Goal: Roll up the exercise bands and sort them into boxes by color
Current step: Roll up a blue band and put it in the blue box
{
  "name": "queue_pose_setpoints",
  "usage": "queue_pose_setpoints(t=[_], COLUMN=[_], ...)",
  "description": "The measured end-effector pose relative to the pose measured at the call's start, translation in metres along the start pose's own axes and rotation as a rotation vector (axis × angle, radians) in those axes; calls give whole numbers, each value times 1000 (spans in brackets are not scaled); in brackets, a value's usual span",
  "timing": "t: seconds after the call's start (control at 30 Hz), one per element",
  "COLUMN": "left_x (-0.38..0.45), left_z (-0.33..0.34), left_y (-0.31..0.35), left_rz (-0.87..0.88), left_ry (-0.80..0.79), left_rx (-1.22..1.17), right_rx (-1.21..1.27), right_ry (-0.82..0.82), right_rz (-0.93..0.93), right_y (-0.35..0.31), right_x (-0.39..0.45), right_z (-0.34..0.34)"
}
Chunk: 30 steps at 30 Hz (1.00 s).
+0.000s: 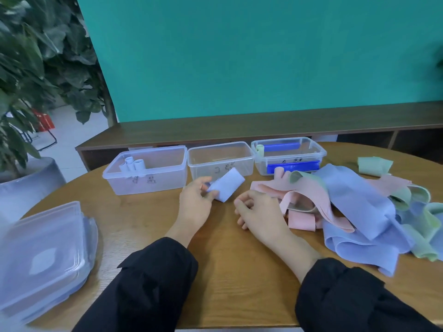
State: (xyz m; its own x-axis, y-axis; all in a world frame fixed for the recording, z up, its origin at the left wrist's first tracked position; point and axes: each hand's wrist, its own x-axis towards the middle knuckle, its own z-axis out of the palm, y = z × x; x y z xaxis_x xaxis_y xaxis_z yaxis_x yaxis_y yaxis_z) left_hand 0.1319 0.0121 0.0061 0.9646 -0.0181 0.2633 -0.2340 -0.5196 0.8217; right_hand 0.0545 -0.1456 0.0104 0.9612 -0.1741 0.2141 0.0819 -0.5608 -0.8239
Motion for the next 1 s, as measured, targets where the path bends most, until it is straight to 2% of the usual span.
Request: queue_pose_setpoints(t=[0.23,0.33,0.43,0.6,0.73,0.83,1.0], left_x=[-46,-67,-85,-105,-110,-111,-117], left_z=[-22,-31,-39,-52,-72,-86,-95], left_y=[6,15,20,26,35,38,34], left_rz=[76,105,98,78,80,91,95], left_ry=[97,127,176,222,174,115,-15], left_rx=[-43,-164,-312,-457,-470,-467,-393], right_rx=[142,133,165,468,603,619,803], right_ry=[-17,-72,-41,-29,-160,-191,-210], right_rz=[44,26,-13,-61,-92,-128,-100], right_y=[-20,-27,-33,-44,-53,-55,-59], right_x=[-10,-19,-32,-46,-50,-51,-56], right_z=[4,11,16,10,3,2,4])
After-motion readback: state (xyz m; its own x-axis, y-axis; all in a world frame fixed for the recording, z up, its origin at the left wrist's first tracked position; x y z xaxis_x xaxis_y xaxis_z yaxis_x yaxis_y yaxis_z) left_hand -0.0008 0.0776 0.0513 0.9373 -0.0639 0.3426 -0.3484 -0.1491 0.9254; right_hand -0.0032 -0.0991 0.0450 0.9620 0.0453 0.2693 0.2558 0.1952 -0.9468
